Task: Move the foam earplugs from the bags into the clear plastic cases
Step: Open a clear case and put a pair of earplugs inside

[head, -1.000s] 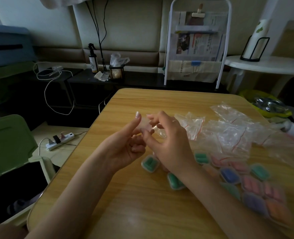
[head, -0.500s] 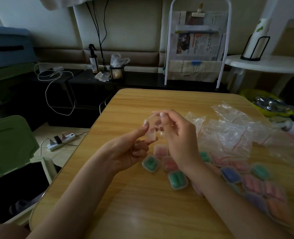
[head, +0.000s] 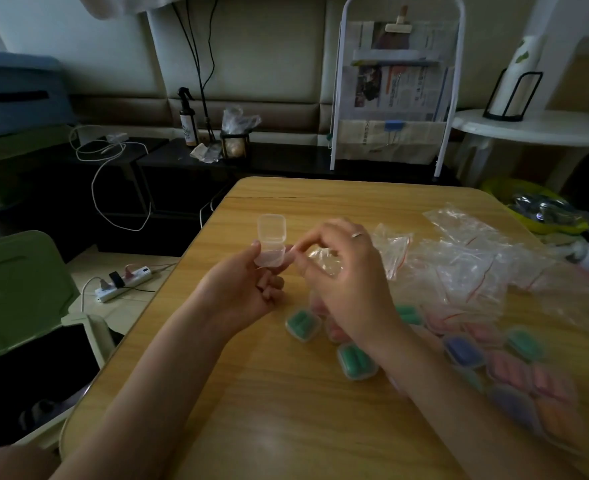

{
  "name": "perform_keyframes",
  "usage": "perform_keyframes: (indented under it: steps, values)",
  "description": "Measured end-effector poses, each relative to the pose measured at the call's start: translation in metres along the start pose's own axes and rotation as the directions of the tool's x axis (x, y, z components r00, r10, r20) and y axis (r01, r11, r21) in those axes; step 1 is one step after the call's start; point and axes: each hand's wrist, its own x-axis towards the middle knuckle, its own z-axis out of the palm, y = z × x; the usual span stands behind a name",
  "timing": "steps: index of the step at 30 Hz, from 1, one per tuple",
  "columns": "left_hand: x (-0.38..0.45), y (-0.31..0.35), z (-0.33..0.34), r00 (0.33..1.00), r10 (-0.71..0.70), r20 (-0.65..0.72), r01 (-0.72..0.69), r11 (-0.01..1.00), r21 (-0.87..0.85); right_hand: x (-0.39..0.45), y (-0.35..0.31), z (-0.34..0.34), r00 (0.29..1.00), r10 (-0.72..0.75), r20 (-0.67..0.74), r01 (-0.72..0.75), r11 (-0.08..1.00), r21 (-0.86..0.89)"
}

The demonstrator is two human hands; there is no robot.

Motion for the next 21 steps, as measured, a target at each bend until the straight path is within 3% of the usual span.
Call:
perform_keyframes:
  steps: [4,10,18,21]
  values:
    - [-0.001,-0.002,0.001,1.0,0.007,0.02,-0.007,1.0,-0.014,-0.008,0.003,0.011,0.976,-0.101,0.194,0.135,0.976,-0.172]
    - [-0.001,-0.001,0.004,1.0,0.019,0.006,-0.019,0.999,-0.041,-0.008,0.004,0.009,0.962,-0.142,0.232,0.208,0.934,-0.291]
    - [0.004,0.0,-0.004,0.999,-0.021,0.047,0.027,0.99,-0.141,-0.006,0.01,0.009,0.94,-0.262,0.219,0.32,0.9,-0.296]
    - [0.004,-0.001,-0.006,0.999,-0.021,0.025,0.024,0.99,-0.139,-0.005,0.005,0.009,0.971,-0.18,0.155,0.202,0.969,-0.139]
